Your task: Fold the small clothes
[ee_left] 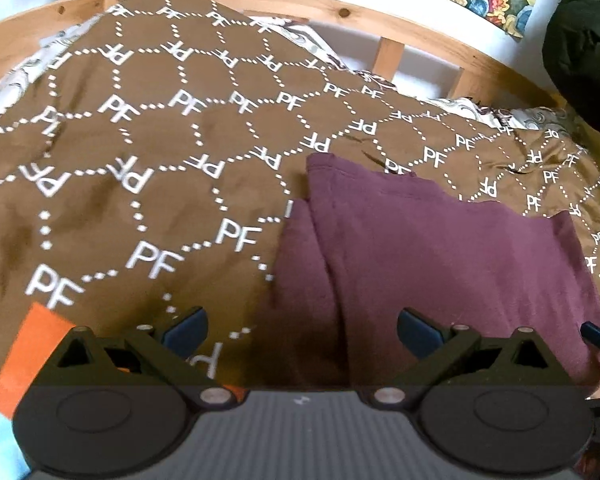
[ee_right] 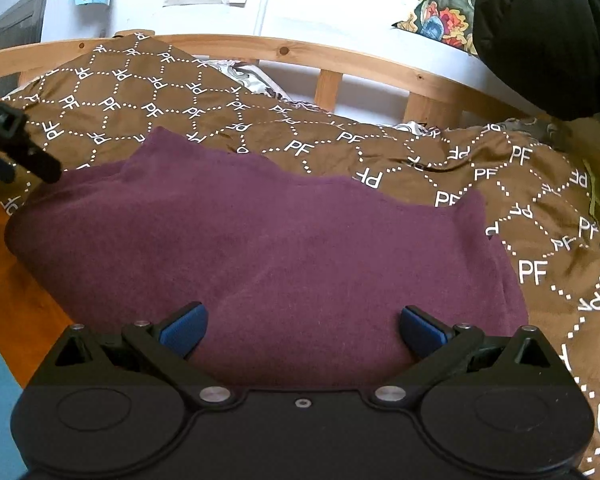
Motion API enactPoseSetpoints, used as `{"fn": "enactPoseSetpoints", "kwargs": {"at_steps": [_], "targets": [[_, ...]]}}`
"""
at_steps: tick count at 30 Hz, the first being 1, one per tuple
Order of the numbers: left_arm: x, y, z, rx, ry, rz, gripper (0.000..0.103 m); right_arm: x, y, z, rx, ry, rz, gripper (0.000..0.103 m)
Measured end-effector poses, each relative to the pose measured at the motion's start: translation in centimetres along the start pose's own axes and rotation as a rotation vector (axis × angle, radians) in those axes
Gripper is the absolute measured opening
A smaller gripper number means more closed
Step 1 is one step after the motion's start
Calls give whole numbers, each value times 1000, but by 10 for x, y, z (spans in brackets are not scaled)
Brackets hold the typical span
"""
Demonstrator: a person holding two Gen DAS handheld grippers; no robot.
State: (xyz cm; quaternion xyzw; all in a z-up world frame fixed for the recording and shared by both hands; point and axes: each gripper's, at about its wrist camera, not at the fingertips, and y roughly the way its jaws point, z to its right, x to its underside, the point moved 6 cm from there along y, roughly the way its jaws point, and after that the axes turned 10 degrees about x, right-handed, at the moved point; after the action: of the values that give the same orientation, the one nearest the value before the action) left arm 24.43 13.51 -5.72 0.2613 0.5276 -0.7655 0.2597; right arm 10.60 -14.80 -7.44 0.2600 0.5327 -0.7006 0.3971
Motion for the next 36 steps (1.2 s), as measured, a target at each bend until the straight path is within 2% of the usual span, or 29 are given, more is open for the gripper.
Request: {"fn": "enactPoseSetpoints", "kwargs": {"at_steps": [4, 8, 19, 21, 24, 28, 30, 34, 36], "targets": [[1, 12, 0, 12, 1, -28, 102, -9, 0, 5, 29, 29, 27, 102], [4, 23, -3, 24, -16, -64, 102, -11, 11, 5, 32, 37, -6, 102], [0, 35, -8, 44, 6, -85, 102, -4, 19, -3, 33, 31, -39, 102], [-1, 33, -8, 43, 8, -78, 95, -4, 18, -5, 40, 19, -33, 102], [-2, 32, -8, 29, -9, -85, 89, -4, 17, -6, 47, 8, -27, 102], [-5, 33, -9, 46, -65, -106, 81, -3, 18, -7, 45, 16, -31, 102], [-7, 36, -9, 43, -83, -115, 68, -3, 19, -6, 38, 22, -37, 102], [-7, 38, -10, 35, -136, -131, 62, -4, 19, -5, 26, 13, -45, 102], [-7, 39, -10, 35, -146, -136, 54, -5, 20, -5, 23, 8, -47, 102]]}}
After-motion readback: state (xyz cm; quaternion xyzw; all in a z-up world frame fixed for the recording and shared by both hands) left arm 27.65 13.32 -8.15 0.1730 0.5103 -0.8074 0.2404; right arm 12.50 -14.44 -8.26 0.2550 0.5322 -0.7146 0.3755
